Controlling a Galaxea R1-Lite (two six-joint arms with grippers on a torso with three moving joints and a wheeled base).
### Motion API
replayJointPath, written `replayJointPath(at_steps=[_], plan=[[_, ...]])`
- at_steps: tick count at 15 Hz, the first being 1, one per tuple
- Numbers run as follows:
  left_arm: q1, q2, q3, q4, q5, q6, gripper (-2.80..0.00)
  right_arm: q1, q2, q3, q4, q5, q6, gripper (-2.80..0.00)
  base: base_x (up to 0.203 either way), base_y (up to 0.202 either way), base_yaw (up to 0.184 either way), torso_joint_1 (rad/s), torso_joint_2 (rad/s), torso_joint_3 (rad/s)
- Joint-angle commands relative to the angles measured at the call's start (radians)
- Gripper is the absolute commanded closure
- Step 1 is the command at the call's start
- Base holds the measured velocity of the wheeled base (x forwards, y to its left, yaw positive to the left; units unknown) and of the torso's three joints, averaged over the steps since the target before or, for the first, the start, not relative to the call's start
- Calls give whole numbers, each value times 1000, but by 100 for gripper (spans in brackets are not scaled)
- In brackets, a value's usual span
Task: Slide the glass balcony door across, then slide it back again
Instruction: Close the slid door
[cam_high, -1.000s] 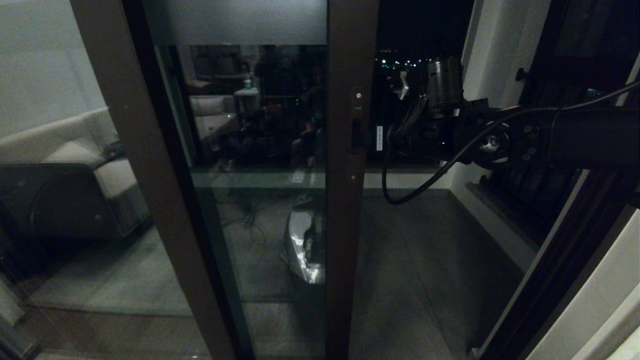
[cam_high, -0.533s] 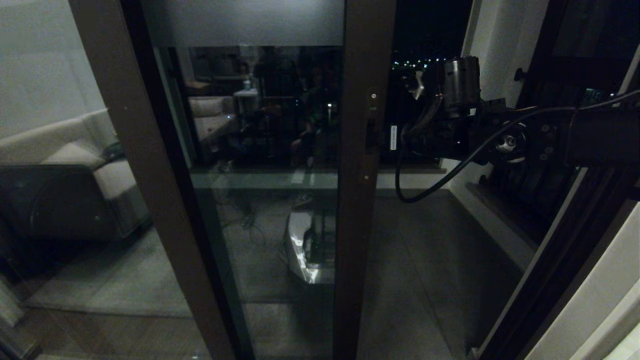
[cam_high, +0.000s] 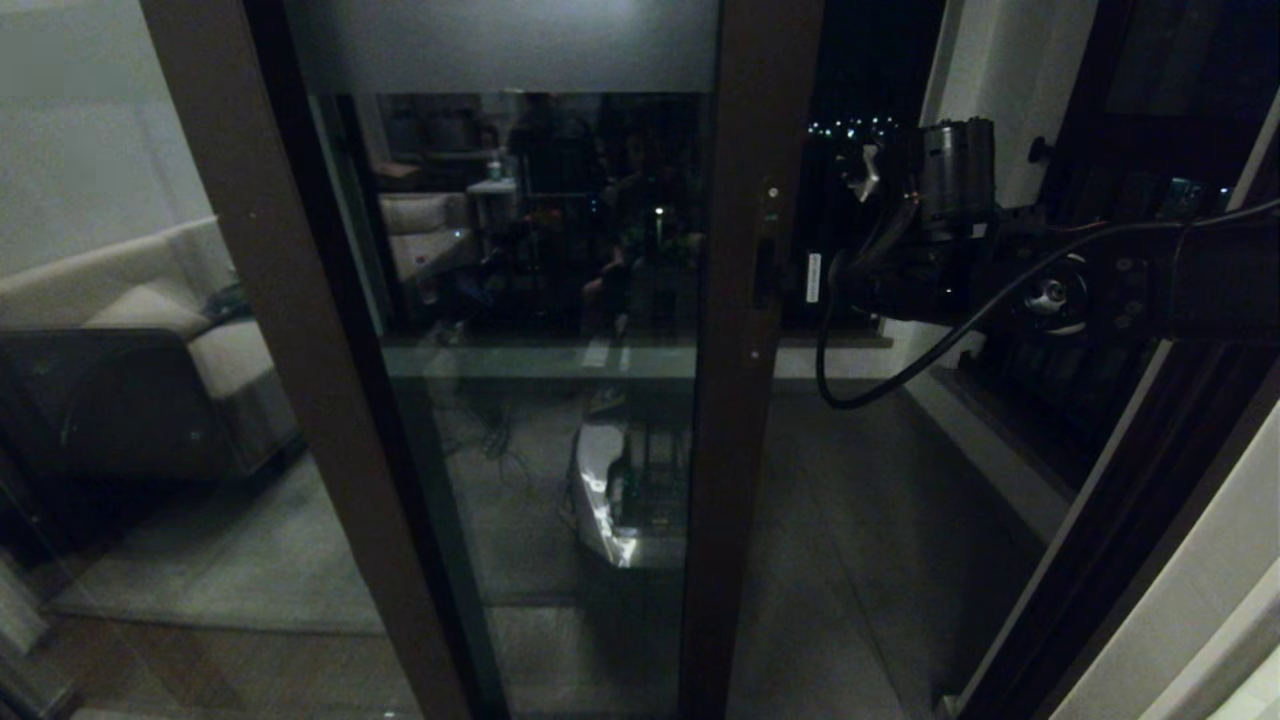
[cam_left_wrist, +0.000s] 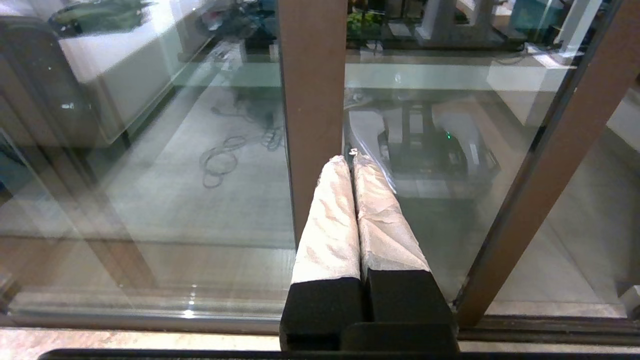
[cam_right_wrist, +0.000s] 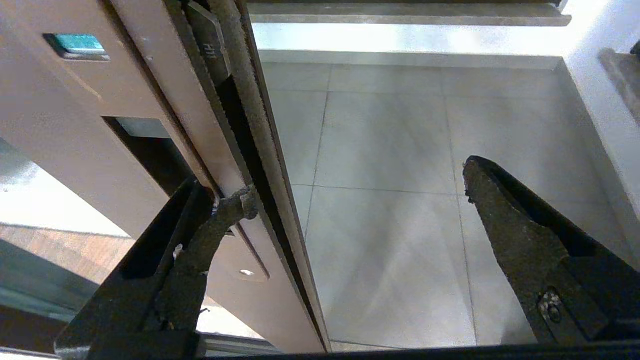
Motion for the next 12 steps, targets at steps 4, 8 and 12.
replayJointPath(at_steps=[4,8,12], plan=[[0,0,0,0,0,0,0,-20,-29,36,0,-3,1,-280,0,0,0,0,0,0],[0,0,0,0,0,0,0,-47,-42,81,-34,-2,-5,-280,0,0,0,0,0,0],[0,0,0,0,0,0,0,-72,-52,115,-63,-1,-13,-280,0,0,0,0,0,0]])
